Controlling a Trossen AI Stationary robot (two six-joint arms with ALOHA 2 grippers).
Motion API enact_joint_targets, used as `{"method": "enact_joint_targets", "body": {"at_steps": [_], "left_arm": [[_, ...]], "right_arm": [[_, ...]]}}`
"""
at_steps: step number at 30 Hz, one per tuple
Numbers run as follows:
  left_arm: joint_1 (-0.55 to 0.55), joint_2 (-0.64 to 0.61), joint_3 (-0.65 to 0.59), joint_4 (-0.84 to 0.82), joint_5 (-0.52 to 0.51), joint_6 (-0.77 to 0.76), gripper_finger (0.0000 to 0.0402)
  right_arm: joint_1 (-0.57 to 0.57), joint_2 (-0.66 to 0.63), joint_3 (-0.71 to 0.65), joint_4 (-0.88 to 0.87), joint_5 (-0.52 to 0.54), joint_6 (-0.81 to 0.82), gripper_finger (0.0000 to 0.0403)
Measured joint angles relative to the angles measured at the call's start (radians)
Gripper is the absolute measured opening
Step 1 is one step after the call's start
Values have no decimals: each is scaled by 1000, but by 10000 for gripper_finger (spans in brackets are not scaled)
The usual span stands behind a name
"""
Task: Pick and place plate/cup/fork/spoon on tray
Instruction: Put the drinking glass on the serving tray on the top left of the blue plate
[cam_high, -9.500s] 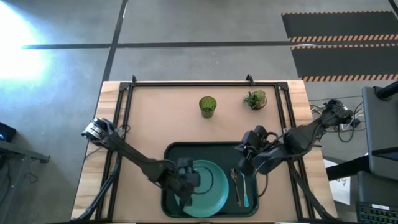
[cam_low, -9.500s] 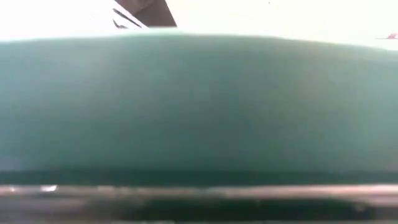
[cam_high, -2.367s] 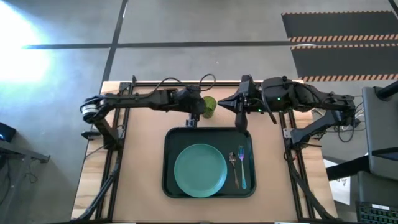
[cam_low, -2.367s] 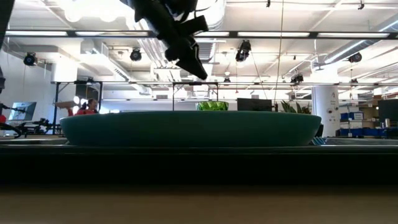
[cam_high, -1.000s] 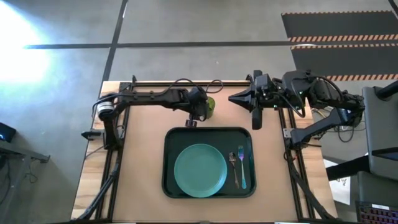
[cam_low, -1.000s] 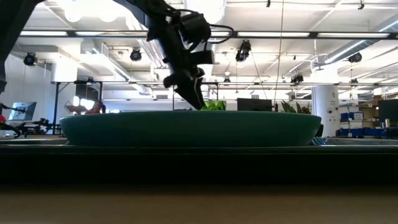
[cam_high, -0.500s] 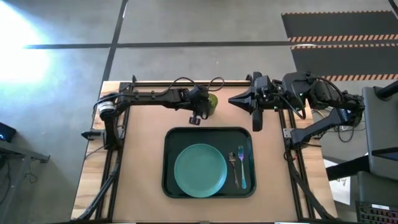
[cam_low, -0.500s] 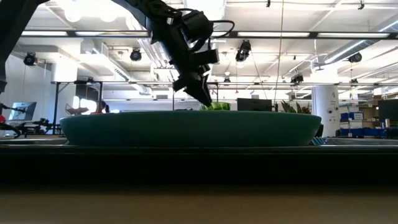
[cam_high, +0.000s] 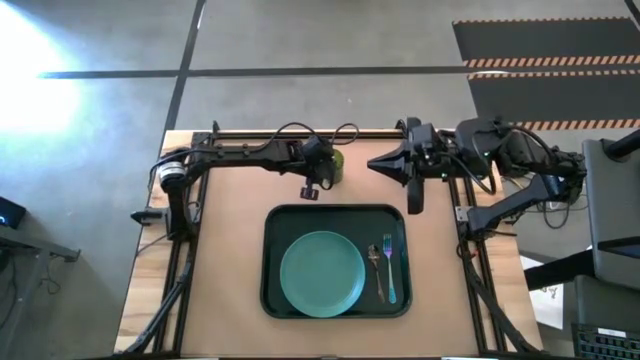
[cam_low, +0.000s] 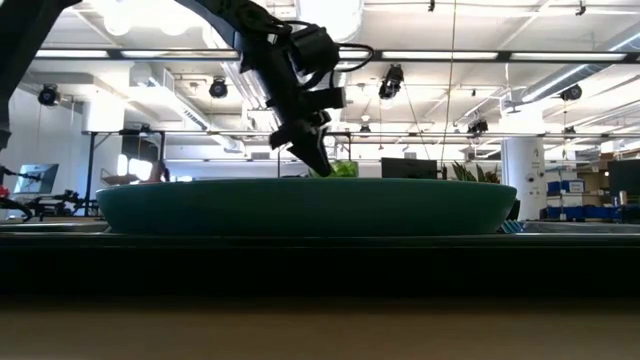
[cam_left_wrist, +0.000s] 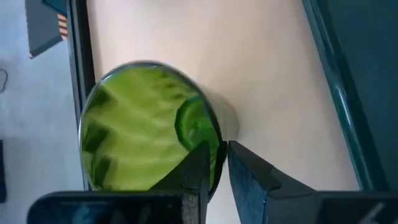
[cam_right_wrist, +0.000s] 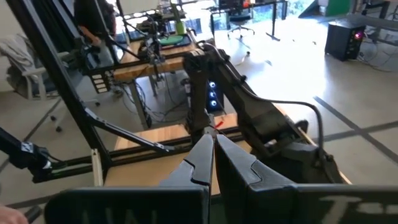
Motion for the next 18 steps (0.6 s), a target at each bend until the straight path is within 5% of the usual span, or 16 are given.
{"method": "enact_joint_targets", "body": {"at_steps": [12,18], "left_arm": [[-2,51,5,3,-37,3,2],[-4,14,110,-125,-50,-8,1]], "right_arm": [[37,0,0,22,1,0,9],[37,0,0,22,2,-8,9]]}}
